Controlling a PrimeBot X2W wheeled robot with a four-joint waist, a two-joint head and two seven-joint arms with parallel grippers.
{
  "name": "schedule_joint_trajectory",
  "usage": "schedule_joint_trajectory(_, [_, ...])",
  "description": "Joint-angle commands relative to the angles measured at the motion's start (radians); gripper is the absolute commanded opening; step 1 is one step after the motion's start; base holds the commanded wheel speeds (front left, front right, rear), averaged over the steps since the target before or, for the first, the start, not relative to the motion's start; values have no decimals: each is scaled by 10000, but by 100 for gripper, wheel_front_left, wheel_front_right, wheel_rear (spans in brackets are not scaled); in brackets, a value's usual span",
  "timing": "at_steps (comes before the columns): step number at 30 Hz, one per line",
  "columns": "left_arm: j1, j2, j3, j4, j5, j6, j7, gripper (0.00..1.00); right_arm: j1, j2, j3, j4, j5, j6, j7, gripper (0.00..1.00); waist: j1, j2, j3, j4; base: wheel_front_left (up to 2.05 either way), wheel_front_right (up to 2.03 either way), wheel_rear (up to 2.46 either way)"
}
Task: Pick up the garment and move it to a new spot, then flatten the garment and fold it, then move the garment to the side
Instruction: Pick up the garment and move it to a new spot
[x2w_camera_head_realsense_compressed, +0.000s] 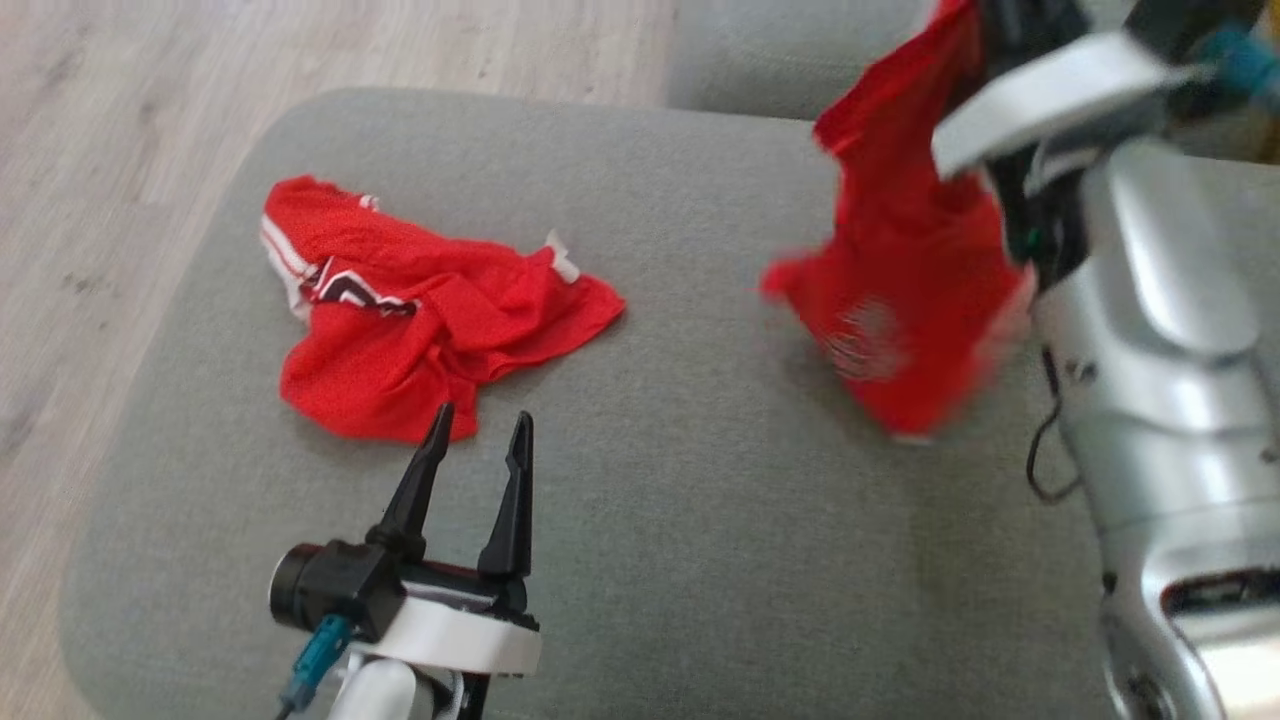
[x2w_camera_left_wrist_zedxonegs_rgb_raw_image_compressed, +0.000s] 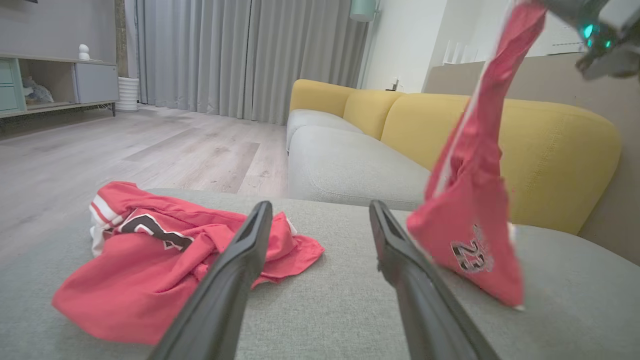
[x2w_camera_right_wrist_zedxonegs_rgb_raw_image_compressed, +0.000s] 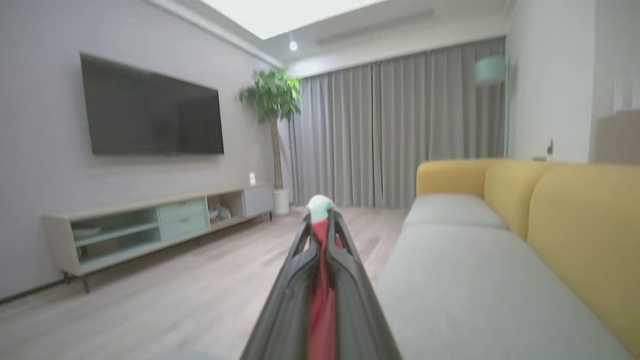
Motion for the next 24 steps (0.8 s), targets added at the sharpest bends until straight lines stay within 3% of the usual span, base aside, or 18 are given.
schedule_joint_trajectory(1, [-223,5,388,-342,86,37,-91,100,-565,83,38,-550,197,-7,106,0,2,0,-200,-273,0,0,0])
schedule_joint_trajectory(7, [-140,5,450,-495,162,40,-92,100,-468,18,-1228,-1423,-77,-7,805,0,2,0,-216,-652,0,0,0])
schedule_joint_trajectory(8, [-169,5,464,-547,185,30,-92,100,-96,-207,-2095,-1700,-378,-7,1123,0,2,0,-129,-735,0,0,0])
schedule_joint_trajectory(9, [-169,5,464,-547,185,30,-92,100,-96,-207,-2095,-1700,-378,-7,1123,0,2,0,-129,-735,0,0,0])
schedule_joint_trajectory(15, [-376,5,454,-607,245,-55,-92,100,1576,-1320,-4361,-1208,-1739,-7,2051,0,2,0,351,-876,0,0,0])
schedule_joint_trajectory(16, [-425,5,444,-597,252,-75,-92,100,1797,-1524,-4767,-958,-2180,-7,1990,100,2,0,434,-886,0,0,0])
schedule_joint_trajectory(19, [-563,5,413,-541,277,-138,-92,100,2139,-1666,-6024,-352,-3514,-7,1701,100,2,0,594,-913,0,0,0])
schedule_joint_trajectory(24, [-638,5,481,-486,341,-183,-92,100,1863,-687,-6847,-156,-4443,-7,860,100,2,0,653,-1099,0,0,0])
